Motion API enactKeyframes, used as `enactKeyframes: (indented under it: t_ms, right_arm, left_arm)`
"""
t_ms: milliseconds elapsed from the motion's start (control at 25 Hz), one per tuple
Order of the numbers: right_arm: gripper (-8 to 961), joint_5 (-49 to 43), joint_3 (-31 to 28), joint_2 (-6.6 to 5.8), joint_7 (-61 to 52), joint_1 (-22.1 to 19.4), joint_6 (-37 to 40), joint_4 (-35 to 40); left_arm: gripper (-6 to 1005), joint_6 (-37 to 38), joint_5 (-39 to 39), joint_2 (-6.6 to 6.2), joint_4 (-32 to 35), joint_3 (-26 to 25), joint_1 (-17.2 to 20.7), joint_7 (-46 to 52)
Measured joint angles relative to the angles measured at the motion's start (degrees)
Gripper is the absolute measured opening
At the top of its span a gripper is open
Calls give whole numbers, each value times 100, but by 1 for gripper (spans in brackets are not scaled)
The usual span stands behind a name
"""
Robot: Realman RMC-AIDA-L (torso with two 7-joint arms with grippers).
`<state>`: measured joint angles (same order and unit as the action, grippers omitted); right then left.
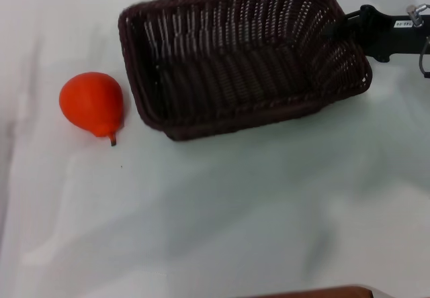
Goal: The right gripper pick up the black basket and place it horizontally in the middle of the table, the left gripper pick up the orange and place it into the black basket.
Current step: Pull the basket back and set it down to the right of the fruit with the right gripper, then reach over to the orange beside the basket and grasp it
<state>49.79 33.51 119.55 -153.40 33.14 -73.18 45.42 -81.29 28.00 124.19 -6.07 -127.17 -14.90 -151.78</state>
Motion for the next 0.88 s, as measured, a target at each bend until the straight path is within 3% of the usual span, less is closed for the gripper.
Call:
enactKeyframes:
  t_ms: [240,440,520,560,760,880]
  right_arm:
    - [253,34,62,0,57,-48,-83,26]
    - [479,42,120,-13,116,-98,-128,82]
    - [639,66,96,-14,174,-162,-169,190]
    - [719,122,92,-13,249,-221,-231,299]
    - [791,554,89,-10,728,-518,-467,797]
    - [790,1021,0,-44,1092,-727,-531,972]
  left_arm:
    - [885,33,11,0,2,41,13,-174]
    - [885,139,12,-40,2,408,23,-211]
    - [885,194,18,-121,-28,689,32,7]
    - [884,268,18,-196,-75,894,46,181]
    - [884,693,252,-740,-265,2139,116,1132]
    - [884,588,568,-1064,-291,2684,134,1672]
